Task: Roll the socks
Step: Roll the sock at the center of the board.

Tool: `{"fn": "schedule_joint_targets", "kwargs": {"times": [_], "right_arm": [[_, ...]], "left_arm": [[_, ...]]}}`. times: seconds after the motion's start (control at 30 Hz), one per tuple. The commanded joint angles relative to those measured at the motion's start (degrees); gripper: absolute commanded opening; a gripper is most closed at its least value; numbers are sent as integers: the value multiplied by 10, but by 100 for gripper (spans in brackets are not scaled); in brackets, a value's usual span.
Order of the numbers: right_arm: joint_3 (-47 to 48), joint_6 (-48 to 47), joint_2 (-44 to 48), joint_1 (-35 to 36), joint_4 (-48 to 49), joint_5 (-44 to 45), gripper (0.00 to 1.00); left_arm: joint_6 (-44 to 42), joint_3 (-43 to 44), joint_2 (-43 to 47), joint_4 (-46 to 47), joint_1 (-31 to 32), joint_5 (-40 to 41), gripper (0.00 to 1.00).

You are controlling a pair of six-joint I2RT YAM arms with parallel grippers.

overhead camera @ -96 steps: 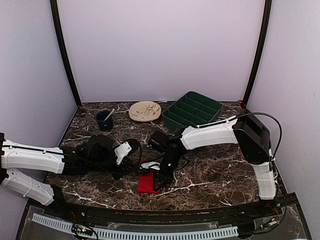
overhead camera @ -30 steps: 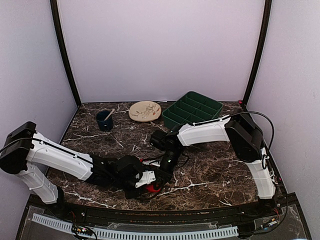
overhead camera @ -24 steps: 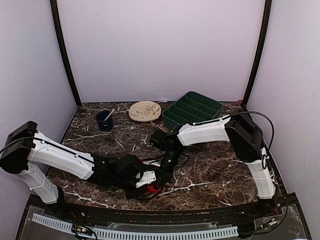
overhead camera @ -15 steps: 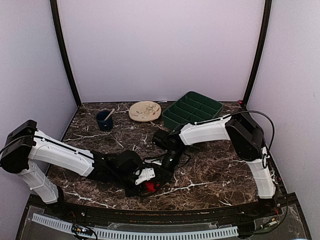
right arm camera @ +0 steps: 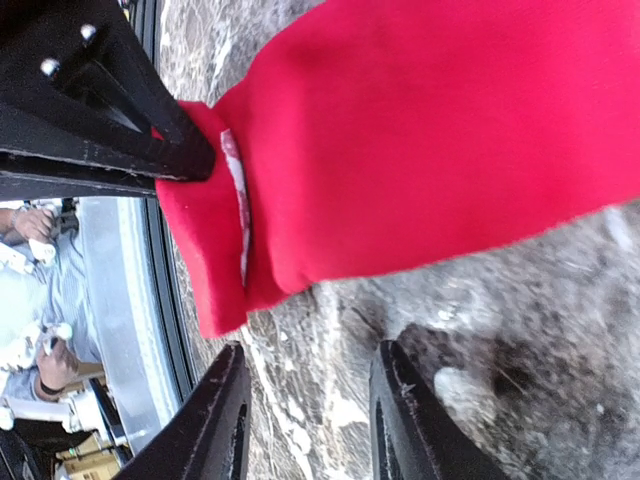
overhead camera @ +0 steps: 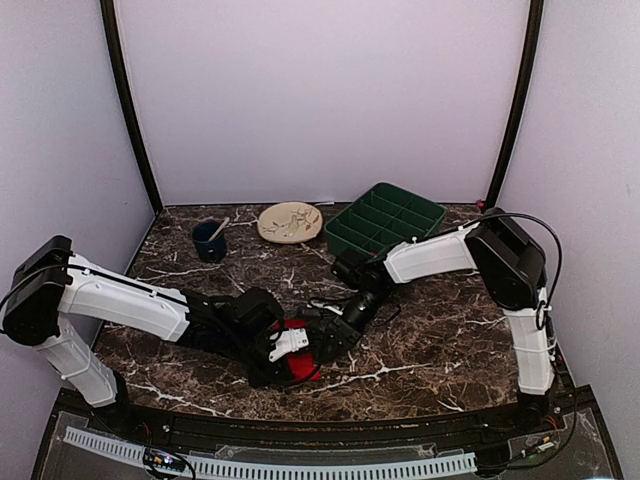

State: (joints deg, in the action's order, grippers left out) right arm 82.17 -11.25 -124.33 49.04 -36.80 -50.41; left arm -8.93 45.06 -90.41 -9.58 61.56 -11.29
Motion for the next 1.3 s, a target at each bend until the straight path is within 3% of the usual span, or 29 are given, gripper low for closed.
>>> {"fn": "schedule_joint_targets", "kwargs": {"times": [0.0, 0.2, 0.6, 0.93, 1.27], "right_arm": [[-35, 32, 29, -16, 68, -19, 39], [-92, 81, 82, -35, 148, 9, 40], [-219, 108, 216, -25, 252, 179, 41], [-283, 84, 279, 81, 309, 374, 41], [-249, 30, 268, 158, 290, 432, 43]], "left_arm": [[-15, 13, -1, -36, -7, -31, 7], [-26, 30, -13, -62, -20, -60, 7], [-37, 91, -74, -141, -91, -215, 7], [-40, 131, -139, -186, -143, -335, 7], [-39, 135, -172, -203, -148, -375, 7]]}}
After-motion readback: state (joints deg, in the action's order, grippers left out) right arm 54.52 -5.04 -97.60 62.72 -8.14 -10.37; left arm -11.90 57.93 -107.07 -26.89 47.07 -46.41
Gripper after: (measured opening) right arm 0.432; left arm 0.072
